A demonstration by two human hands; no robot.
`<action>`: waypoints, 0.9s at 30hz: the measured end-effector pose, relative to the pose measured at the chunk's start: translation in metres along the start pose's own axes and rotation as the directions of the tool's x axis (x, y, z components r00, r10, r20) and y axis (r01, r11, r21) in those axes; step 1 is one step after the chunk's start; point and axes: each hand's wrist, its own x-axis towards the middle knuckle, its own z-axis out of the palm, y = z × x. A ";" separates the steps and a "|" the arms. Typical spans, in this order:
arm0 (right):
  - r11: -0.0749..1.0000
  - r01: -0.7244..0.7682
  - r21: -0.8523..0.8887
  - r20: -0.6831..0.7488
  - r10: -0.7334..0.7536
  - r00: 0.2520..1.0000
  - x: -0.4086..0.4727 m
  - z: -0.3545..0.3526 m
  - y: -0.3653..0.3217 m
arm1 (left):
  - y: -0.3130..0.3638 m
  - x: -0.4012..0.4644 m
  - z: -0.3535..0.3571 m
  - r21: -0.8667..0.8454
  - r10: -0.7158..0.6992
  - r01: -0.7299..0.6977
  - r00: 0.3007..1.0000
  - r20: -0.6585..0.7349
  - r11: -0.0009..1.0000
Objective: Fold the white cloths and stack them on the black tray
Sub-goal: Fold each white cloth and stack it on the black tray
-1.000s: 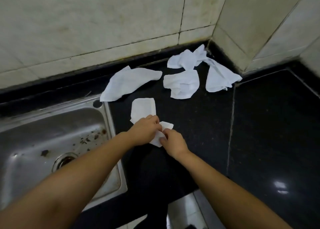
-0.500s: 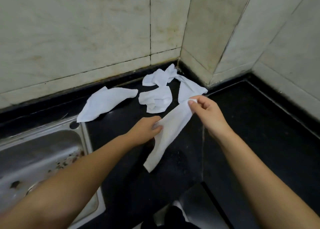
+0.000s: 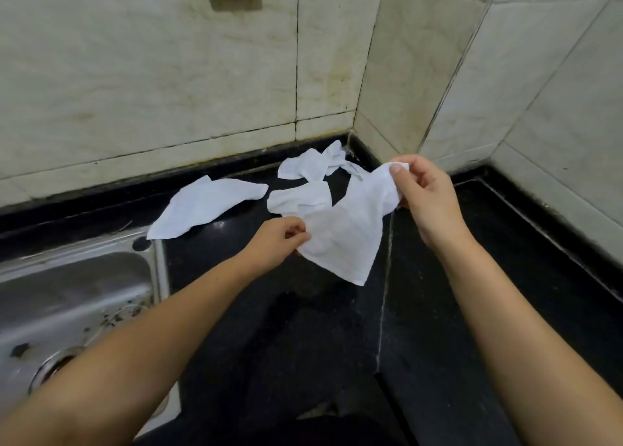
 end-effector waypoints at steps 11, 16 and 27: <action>0.988 -0.050 -0.144 -0.103 0.035 0.994 0.026 -0.014 0.010 | 0.021 0.002 -0.044 0.011 0.040 -0.038 0.955 -0.293 0.999; 0.995 -0.088 0.045 -0.050 0.090 0.995 0.013 -0.015 0.010 | 0.026 -0.012 -0.055 -0.431 -0.036 -0.117 0.943 -0.331 0.895; 0.894 -0.432 -0.123 0.202 0.449 0.871 -0.122 -0.032 0.110 | -0.061 -0.127 0.029 -0.467 -0.387 0.404 0.912 0.137 0.787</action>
